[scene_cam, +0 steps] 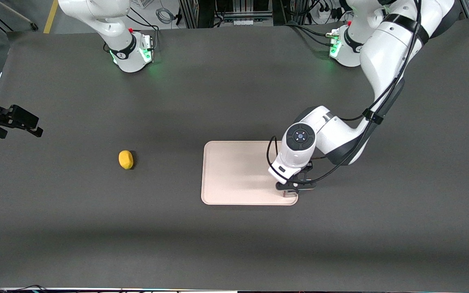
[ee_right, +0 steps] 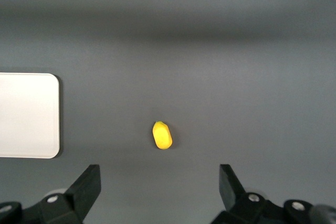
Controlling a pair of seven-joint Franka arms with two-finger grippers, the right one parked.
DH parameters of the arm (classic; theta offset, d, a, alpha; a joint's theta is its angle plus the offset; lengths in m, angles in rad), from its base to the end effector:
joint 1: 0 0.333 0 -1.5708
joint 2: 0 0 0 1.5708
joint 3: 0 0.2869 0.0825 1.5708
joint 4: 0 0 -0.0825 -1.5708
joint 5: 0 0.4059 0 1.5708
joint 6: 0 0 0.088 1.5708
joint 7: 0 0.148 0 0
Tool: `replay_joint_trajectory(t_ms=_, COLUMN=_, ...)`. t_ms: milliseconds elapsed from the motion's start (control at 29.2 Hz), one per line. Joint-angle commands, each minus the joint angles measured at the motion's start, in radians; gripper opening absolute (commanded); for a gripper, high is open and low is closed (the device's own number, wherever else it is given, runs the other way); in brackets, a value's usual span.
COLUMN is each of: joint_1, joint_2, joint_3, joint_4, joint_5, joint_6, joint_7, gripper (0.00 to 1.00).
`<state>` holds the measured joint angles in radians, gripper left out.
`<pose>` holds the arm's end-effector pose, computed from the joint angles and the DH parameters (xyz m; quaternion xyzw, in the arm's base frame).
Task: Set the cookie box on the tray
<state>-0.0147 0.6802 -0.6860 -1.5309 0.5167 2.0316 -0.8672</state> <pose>0.5929 -0.3737 0.2479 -0.9995 -0.0190 -0.0135 0.0202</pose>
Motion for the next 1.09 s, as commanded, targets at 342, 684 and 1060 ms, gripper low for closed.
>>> replay_joint_trajectory(t_ms=342, joint_1=0.085, joint_2=-0.22, joint_3=0.0, joint_4=0.221, joint_5=-0.231, joint_6=-0.435, joint_7=0.532, gripper=1.0)
replay_joint_trajectory(t_ms=684, joint_1=0.085, joint_2=-0.344, joint_3=0.284, joint_4=0.256, joint_5=-0.431, joint_6=-0.544, joint_7=0.979, gripper=1.0)
replay_joint_trajectory(t_ms=1060, joint_1=0.067, joint_2=-0.436, joint_3=0.499, joint_4=0.195, joint_5=-0.469, joint_6=-0.55, joint_7=1.194, gripper=1.0)
